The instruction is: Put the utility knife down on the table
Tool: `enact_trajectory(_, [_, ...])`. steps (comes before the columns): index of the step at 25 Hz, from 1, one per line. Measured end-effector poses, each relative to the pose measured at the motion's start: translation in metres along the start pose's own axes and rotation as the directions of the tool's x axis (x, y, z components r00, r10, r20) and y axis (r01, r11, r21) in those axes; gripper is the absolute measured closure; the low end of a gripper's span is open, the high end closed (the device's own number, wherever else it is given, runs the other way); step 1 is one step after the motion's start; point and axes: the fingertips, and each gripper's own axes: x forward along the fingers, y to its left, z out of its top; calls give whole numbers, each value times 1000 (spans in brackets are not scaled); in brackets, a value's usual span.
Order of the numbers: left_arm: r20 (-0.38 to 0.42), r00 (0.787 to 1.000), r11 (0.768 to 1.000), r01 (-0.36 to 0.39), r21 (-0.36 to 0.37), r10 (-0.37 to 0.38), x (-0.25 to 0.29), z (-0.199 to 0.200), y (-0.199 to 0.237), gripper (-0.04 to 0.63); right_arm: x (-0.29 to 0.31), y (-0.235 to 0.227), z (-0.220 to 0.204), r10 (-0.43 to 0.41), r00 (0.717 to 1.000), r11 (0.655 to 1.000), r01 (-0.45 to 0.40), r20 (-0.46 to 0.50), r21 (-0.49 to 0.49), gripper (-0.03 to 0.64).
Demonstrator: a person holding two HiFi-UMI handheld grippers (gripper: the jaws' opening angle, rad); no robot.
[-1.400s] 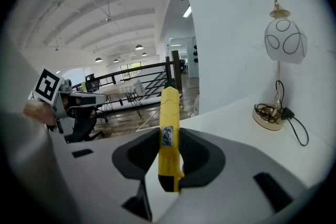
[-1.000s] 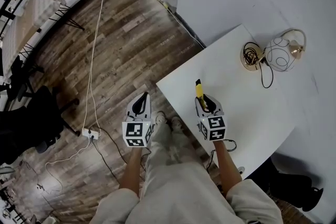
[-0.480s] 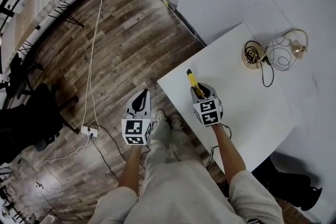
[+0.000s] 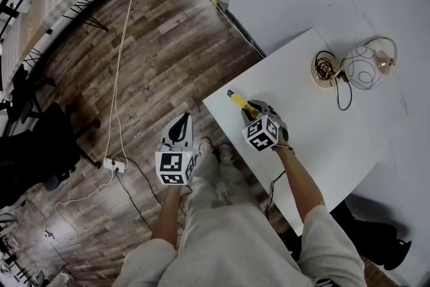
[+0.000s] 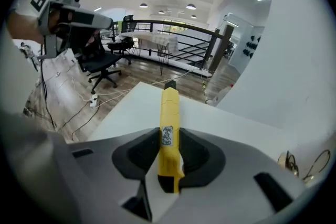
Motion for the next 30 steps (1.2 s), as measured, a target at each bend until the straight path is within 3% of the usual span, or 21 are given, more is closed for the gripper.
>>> enact_trajectory(7, [-3, 1000, 1000, -3, 2, 3, -1, -4, -1, 589, 15, -1, -1, 33, 996, 990, -44, -78, -137, 505])
enact_trajectory(24, [6, 1000, 1000, -21, 3, 20, -1, 1, -2, 589, 23, -2, -3, 83, 990, 984, -100, -118, -149, 502])
enact_trajectory(27, [8, 1000, 1000, -24, 3, 23, -5, 2, 2, 589, 21, -2, -1, 85, 990, 984, -101, -114, -147, 468])
enact_trajectory(30, [8, 1000, 1000, -27, 4, 27, -7, 3, 2, 589, 19, 0, 0, 124, 986, 982, -138, -109, -133, 371])
